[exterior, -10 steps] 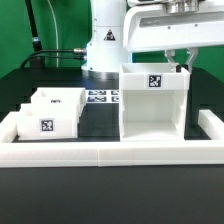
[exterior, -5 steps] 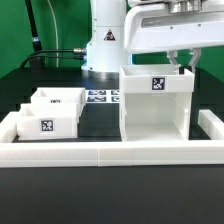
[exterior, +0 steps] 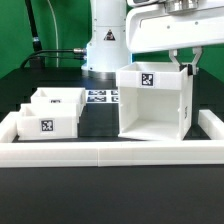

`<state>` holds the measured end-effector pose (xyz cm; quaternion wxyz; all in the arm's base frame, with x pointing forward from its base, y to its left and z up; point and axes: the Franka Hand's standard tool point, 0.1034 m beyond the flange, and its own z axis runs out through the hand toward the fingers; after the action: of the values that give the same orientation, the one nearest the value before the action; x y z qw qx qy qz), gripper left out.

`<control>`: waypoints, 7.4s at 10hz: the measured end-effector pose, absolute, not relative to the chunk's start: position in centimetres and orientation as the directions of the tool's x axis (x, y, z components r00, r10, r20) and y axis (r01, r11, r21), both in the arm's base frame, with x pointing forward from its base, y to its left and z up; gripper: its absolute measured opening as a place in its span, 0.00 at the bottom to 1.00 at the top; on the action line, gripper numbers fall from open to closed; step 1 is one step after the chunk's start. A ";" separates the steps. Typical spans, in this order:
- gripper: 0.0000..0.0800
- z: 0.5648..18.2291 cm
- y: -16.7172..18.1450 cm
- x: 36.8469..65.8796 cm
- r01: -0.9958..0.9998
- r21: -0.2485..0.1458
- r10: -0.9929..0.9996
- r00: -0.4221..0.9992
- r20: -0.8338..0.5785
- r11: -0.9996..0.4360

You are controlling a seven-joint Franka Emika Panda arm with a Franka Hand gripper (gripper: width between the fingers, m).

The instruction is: Assemble drawer

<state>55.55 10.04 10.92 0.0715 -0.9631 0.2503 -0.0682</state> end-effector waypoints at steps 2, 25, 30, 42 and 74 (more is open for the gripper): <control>0.05 11.0 10.1 55.9 -0.532 -0.191 -0.555 0.827 0.096 -0.825; 0.06 10.5 10.3 60.5 -0.976 -0.218 -0.980 0.060 -0.190 -0.017; 0.06 10.6 10.3 63.7 -0.975 -0.224 -0.978 0.035 -0.204 0.012; 0.81 10.6 10.2 64.2 -0.975 -0.224 -0.978 0.041 -0.203 0.006; 0.81 8.7 -6.9 53.0 0.039 -0.142 0.062 0.985 -0.161 -0.989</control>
Offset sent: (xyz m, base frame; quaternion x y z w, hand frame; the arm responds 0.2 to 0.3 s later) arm 0.0000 0.0000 0.0000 0.0000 0.0000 0.2571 0.9664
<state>52.95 -6.89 8.69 0.0693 -0.9938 -0.0254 0.0826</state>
